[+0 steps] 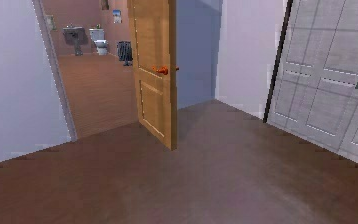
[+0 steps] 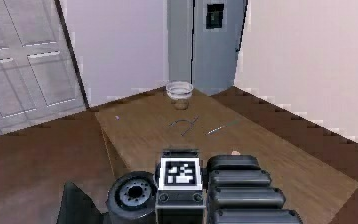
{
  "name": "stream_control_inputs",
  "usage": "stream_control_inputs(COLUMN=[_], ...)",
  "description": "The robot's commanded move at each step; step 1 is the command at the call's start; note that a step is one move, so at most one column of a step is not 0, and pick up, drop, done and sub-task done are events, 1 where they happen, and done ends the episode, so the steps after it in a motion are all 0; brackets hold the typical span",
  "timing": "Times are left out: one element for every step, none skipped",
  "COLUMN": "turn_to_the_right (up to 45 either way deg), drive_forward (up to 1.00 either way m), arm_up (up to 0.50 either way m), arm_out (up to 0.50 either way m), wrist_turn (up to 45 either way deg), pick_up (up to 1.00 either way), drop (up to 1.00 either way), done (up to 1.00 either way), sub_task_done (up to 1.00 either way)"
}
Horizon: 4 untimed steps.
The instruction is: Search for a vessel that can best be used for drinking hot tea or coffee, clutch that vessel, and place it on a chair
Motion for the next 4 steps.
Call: stream_control_inputs(turn_to_the_right=[0.0,0.0,0.0,0.0], drive_forward=[0.00,0.00,0.00,0.00], arm_up=[0.00,0.00,0.00,-0.46], arm_out=[0.40,0.00,0.00,0.00], wrist_turn=[0.0,45.0,12.0,0.0], pick_up=[0.00,0.00,0.00,0.00], drop=[0.00,0.00,0.00,0.00], done=[0.00,0.00,0.00,0.00], sub_task_done=[0.00,0.00,0.00,0.00])
